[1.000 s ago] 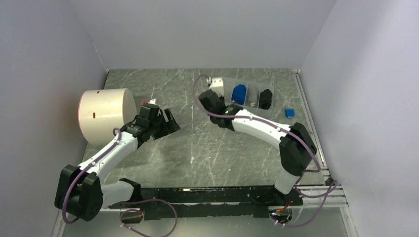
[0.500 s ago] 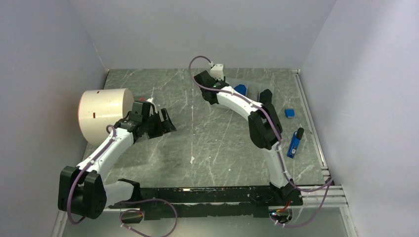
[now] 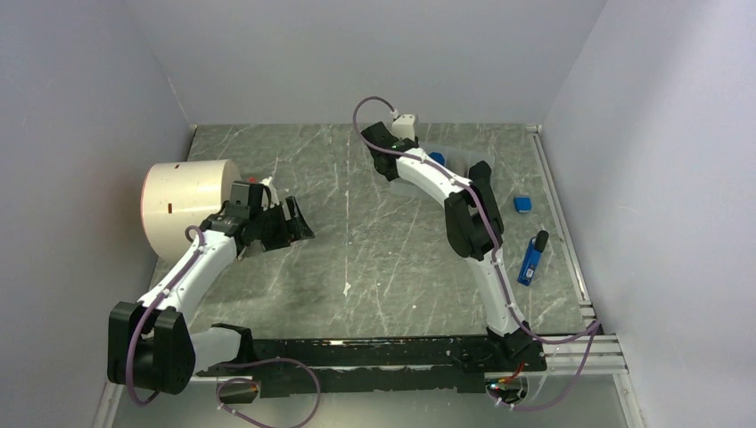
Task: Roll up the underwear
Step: Place the underwear in the storage box.
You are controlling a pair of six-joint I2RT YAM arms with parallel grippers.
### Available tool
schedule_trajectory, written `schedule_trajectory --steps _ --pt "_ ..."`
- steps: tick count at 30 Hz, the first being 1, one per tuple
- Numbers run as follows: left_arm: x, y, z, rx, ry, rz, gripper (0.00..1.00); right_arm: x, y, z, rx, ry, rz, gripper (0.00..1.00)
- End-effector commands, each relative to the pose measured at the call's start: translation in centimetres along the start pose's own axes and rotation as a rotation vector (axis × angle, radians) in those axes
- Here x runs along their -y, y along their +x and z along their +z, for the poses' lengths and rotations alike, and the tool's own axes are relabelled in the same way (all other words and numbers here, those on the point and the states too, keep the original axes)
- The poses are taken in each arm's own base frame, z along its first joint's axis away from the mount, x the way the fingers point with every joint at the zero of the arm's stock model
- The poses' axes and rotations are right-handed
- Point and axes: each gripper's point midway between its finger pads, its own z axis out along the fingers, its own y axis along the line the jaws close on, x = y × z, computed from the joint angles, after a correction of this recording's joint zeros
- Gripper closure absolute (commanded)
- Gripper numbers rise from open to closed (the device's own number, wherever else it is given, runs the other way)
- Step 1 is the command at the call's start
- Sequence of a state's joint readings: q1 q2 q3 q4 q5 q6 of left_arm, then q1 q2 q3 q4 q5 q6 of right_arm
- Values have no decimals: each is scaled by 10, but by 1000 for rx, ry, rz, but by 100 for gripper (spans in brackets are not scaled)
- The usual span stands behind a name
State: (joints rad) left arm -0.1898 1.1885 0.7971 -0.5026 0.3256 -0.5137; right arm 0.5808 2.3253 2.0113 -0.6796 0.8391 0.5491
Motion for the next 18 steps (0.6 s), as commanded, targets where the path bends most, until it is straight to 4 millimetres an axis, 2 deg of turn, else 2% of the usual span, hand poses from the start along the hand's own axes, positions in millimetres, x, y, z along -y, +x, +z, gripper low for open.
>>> schedule_trajectory --steps 1,6,11,15,18 --pt "8 -7 -6 9 50 30 20 -10 -16 11 18 -39 24 93" --pt "9 -9 -8 17 59 26 20 -23 -8 27 -7 -61 -1 89" --pt "5 -9 -7 9 52 18 20 -32 0 33 -22 -86 -1 88" --pt "4 -8 -7 2 53 16 20 -32 16 43 -75 -90 -2 87" --pt "2 -7 -7 -1 50 13 21 -33 22 43 -90 -116 2 84"
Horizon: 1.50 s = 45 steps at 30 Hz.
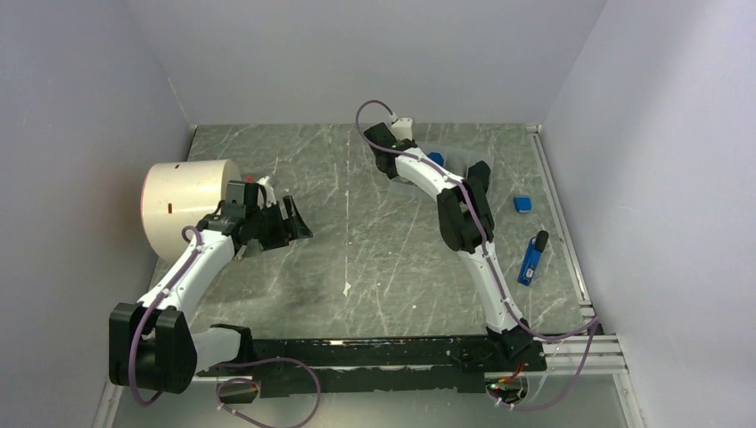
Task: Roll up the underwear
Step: Place the underwear in the storage box, then reset both arms
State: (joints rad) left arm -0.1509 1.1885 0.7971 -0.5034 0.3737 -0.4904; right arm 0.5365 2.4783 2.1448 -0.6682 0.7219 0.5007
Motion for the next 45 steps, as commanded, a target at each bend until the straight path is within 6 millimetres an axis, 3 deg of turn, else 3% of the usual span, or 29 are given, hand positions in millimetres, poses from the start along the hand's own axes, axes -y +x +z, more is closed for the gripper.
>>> schedule_trajectory --steps 1,14,21,29,37,41,45 --pt "4 -3 -4 -2 25 19 21 -8 1 1 -14 -66 26 80" --pt "10 -3 -4 -13 62 8 21 -6 -51 -38 55 -161 56 41" --pt "10 0 -5 -17 67 7 21 -6 -64 -53 65 -206 78 36" --pt "10 -6 -10 12 53 18 20 1 -85 -91 135 -334 141 43" --pt "16 -41 -41 159 -20 93 21 35 -108 -159 289 -497 211 36" --pt "21 -64 -63 270 -57 137 20 65 -101 -202 395 -602 205 31" --pt "22 -85 -90 402 -109 164 16 103 -86 -225 416 -599 208 24"
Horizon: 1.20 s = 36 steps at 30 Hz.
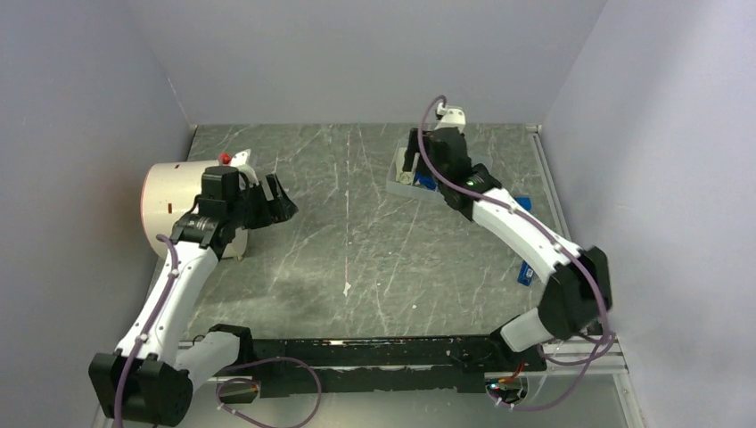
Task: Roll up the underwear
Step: Reset both arms
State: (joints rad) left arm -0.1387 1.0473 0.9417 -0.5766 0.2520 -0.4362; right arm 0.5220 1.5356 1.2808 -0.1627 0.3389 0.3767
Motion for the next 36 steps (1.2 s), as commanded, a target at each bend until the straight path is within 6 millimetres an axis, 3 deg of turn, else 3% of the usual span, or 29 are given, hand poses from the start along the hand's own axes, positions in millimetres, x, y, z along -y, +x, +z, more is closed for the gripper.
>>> schedule_trajectory --steps 1,5,11,15,17,25,36 --pt "-7 -42 -32 191 -101 66 16 6 -29 -41 111 -68 -3 21" --pt "-14 -60 -58 296 -175 82 11 22 -21 -73 113 -69 -5 1" --pt "-25 -74 -90 336 -297 86 9 8 4 -107 70 -240 30 0" --pt "-31 -74 -101 356 -337 74 10 -1 25 -114 -6 -325 -10 0" --pt "-33 -71 -101 357 -347 56 7 -7 31 -118 -34 -372 -45 0" --pt "-31 -64 -92 302 -336 30 4 -9 21 -131 -26 -394 -80 0" --pt "-27 -67 -84 305 -308 9 4 17 -2 -136 30 -236 -47 0"
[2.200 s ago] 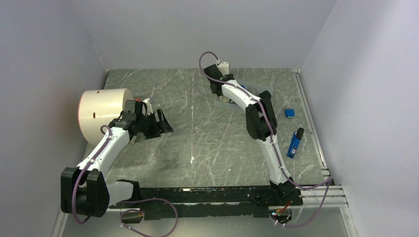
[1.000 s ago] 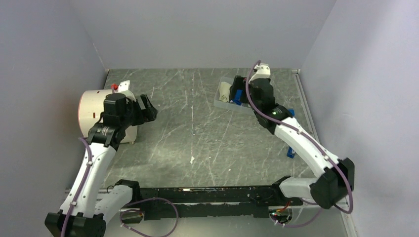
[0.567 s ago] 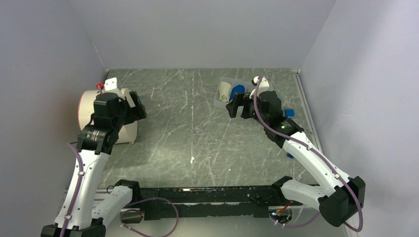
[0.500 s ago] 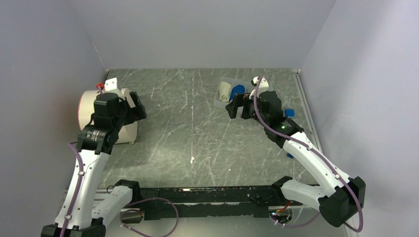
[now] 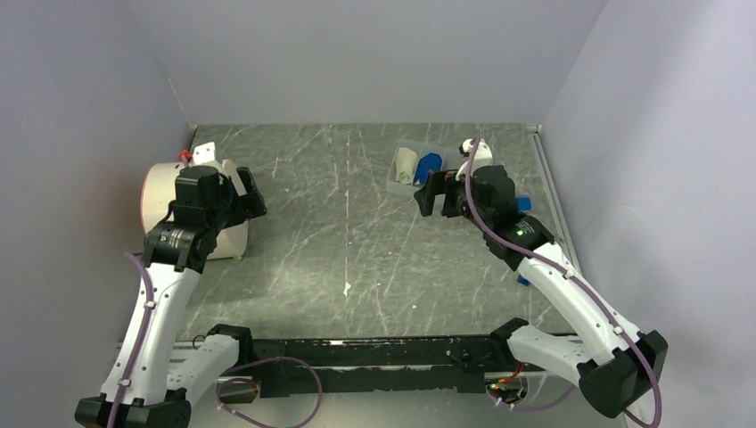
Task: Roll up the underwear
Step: Reset both arms
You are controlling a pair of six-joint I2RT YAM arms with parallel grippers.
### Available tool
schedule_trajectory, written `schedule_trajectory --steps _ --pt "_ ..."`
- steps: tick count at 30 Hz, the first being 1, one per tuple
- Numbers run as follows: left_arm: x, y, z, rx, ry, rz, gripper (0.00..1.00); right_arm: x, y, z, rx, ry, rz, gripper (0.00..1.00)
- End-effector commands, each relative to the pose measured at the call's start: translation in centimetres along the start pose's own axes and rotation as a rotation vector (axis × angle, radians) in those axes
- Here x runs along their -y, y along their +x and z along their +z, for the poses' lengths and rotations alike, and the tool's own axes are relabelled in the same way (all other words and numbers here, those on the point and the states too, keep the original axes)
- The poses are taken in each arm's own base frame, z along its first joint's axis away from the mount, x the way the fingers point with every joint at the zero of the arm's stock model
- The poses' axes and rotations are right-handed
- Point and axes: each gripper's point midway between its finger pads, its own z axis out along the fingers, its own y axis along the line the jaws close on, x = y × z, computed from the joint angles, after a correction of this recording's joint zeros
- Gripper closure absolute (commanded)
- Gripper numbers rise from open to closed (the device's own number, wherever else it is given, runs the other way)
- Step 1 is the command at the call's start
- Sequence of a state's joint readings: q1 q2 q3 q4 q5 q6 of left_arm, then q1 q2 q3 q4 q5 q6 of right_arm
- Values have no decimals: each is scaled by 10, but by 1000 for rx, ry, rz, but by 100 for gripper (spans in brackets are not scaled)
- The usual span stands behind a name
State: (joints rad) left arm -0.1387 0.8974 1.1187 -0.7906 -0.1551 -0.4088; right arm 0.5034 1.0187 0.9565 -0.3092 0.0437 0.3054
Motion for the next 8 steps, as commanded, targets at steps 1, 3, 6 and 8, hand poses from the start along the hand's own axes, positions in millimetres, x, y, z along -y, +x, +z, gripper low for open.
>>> schedule_trajectory --steps 1,3,6,8 --pt "7 -14 0 36 18 -33 4 4 -35 -13 77 51 -2 0" --pt "7 -15 1 36 18 -33 4 6 -34 -12 62 65 -10 0" --pt "7 -17 2 39 14 -33 4 6 -35 -10 55 68 -11 0" --pt "7 -18 3 36 7 -32 4 7 -36 -9 60 77 -15 0"
